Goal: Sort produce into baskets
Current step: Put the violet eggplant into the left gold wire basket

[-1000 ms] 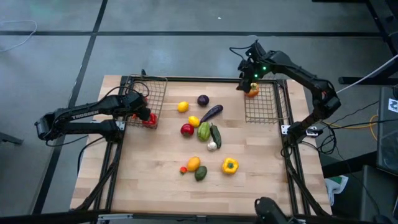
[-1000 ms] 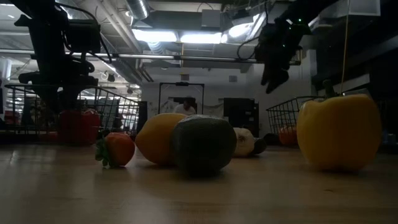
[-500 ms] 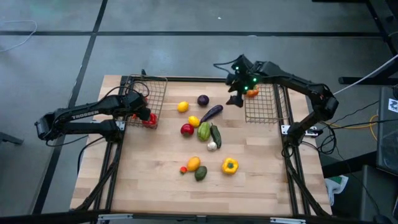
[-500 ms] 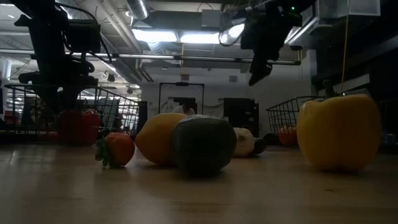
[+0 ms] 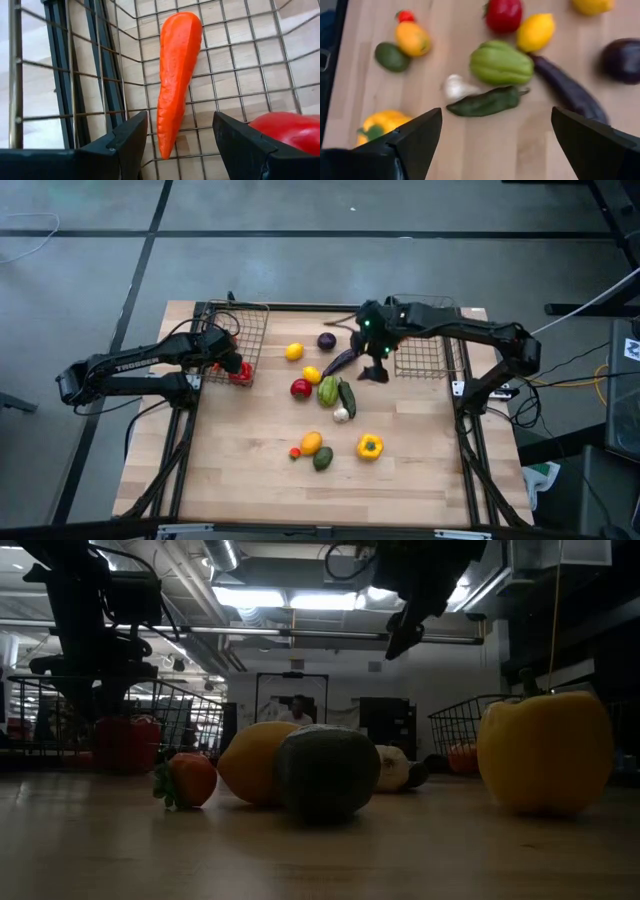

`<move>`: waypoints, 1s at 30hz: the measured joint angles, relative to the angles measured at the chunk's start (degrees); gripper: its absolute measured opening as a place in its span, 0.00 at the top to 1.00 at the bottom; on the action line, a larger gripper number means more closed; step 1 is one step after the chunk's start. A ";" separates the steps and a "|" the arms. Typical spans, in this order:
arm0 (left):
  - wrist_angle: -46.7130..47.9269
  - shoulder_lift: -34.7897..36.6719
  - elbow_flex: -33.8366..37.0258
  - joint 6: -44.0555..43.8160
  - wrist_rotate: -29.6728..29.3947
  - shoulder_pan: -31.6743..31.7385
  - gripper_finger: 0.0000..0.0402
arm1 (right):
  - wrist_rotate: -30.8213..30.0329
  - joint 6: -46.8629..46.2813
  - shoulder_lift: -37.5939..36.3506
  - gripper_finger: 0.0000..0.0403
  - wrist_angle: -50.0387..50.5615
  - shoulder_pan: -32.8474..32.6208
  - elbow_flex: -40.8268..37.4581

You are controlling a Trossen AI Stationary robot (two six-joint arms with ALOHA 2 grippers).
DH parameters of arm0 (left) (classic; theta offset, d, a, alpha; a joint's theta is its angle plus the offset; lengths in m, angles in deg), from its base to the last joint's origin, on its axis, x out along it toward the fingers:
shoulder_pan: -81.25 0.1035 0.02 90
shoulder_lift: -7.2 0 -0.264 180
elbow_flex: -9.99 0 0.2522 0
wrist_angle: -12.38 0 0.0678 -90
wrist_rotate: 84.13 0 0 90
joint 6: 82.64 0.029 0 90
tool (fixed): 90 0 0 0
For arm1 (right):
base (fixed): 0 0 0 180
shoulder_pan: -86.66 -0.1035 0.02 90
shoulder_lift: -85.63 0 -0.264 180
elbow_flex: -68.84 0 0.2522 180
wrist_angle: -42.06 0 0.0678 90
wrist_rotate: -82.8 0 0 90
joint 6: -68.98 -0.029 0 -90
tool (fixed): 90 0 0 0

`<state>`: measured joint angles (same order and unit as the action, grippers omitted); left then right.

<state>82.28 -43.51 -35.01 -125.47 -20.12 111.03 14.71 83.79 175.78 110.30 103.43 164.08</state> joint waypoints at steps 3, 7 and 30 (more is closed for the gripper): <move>-0.67 -0.01 0.02 -2.20 -0.08 0.18 0.45 | -0.87 0.04 0.00 0.08 1.53 -2.58 0.00; -6.55 0.00 0.02 0.58 -0.11 0.33 0.45 | -4.50 0.11 0.00 0.08 1.52 -5.51 0.00; -77.67 -2.53 0.00 17.26 14.53 -4.43 0.45 | -12.94 0.48 0.00 0.08 4.18 -8.18 0.00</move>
<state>4.61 -46.03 -35.01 -108.20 -5.59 106.60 1.77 84.27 175.78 114.48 95.26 164.08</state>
